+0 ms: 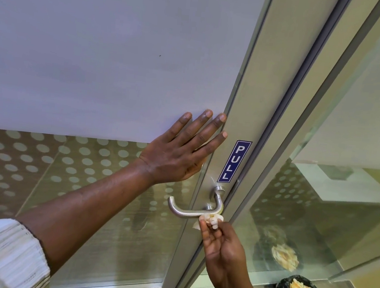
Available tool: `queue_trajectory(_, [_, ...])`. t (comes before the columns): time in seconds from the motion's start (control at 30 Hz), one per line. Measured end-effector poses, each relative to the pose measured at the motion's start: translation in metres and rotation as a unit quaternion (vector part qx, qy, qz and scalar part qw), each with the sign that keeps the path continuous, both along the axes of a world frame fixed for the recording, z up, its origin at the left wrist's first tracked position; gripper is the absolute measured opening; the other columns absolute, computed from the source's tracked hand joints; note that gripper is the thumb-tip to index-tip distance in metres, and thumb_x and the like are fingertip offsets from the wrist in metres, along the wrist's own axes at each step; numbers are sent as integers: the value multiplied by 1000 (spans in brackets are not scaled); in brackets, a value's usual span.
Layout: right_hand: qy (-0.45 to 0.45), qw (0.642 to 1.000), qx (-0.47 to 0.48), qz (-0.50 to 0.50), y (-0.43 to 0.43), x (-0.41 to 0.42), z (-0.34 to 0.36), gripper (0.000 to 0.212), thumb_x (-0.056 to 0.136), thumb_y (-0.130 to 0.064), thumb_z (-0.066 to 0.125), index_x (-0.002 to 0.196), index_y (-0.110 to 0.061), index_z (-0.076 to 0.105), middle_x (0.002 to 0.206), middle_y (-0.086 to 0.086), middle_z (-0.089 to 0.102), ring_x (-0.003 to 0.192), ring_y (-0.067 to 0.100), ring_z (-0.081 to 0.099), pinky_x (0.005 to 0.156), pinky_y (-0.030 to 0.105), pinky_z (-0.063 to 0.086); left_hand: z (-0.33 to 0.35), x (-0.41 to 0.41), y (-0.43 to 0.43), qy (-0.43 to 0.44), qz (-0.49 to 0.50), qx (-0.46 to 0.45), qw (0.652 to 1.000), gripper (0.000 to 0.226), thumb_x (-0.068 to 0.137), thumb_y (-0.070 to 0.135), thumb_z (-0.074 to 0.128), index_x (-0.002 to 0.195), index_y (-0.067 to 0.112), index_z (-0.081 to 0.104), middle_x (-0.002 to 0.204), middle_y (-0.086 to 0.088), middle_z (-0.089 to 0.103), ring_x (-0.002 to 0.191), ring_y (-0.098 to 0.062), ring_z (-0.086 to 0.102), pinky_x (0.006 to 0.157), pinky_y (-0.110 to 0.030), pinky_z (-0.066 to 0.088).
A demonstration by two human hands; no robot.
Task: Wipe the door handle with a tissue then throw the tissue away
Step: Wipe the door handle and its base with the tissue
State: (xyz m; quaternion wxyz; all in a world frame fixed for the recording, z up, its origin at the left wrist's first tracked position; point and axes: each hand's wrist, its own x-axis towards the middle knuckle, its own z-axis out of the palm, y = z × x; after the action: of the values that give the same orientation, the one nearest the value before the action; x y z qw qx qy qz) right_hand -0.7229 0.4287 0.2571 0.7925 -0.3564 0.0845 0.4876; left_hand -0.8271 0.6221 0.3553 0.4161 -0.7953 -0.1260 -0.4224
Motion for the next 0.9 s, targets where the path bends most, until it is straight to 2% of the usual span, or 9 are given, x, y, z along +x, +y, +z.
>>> queue_trajectory(0.2, [47, 998, -5, 49, 14, -19, -12, 8, 92, 6, 53, 92, 7, 61, 79, 23, 72, 70, 29, 75, 62, 35, 64, 1, -2, 0, 3, 6, 2, 1000, 69, 101, 32, 56, 164, 11, 37, 169, -18, 34, 158, -37, 27, 130, -52, 11])
queue_trajectory(0.23, [56, 997, 11, 59, 18, -25, -14, 10, 88, 8, 54, 95, 7, 61, 84, 24, 72, 75, 30, 74, 65, 37, 64, 1, -1, 0, 2, 6, 2, 1000, 68, 101, 31, 55, 163, 11, 38, 169, -18, 34, 157, -37, 27, 130, -52, 11])
queue_trajectory(0.33, [68, 991, 61, 102, 32, -39, -20, 33, 79, 10, 56, 111, 10, 61, 112, 31, 69, 92, 38, 73, 78, 41, 63, 1, 0, -2, 1, 5, -1, 1000, 67, 100, 31, 55, 163, 11, 40, 169, -17, 34, 157, -37, 29, 130, -51, 12])
queue_trajectory(0.43, [64, 984, 71, 147, 49, -43, -22, 39, 82, 13, 56, 121, 16, 59, 124, 34, 63, 102, 40, 71, 84, 40, 61, 1, 0, -2, 3, 8, 5, 1000, 67, 100, 32, 56, 163, 11, 40, 169, -17, 34, 157, -36, 29, 130, -52, 13])
queue_trajectory(0.6, [72, 977, 93, 177, 72, -36, -24, 21, 86, 7, 60, 101, 8, 75, 119, 33, 66, 103, 43, 70, 79, 38, 63, 2, -2, 0, 6, 12, 8, 1000, 67, 101, 32, 54, 163, 11, 38, 169, -17, 32, 157, -37, 29, 130, -52, 12])
queue_trajectory(0.67, [65, 973, 104, 196, 74, -33, -26, 22, 87, 5, 61, 104, 6, 75, 120, 33, 66, 106, 43, 69, 80, 38, 63, 1, -2, 1, 3, 13, 10, 1000, 68, 101, 32, 56, 163, 11, 39, 169, -17, 34, 156, -37, 30, 129, -52, 14])
queue_trajectory(0.8, [43, 964, 122, 231, 76, -25, -26, 26, 91, 4, 57, 113, 5, 71, 123, 33, 65, 110, 44, 67, 91, 41, 59, 2, -2, -1, -2, 12, 13, 1000, 69, 99, 32, 57, 162, 12, 40, 169, -17, 31, 156, -36, 31, 128, -51, 16])
queue_trajectory(0.9, [12, 966, 106, 234, 75, -24, -27, 24, 87, 4, 60, 105, 5, 75, 117, 32, 68, 102, 41, 71, 81, 36, 62, 3, -3, -3, 6, 12, 9, 1000, 66, 100, 32, 55, 162, 12, 42, 169, -17, 31, 155, -36, 31, 128, -51, 15])
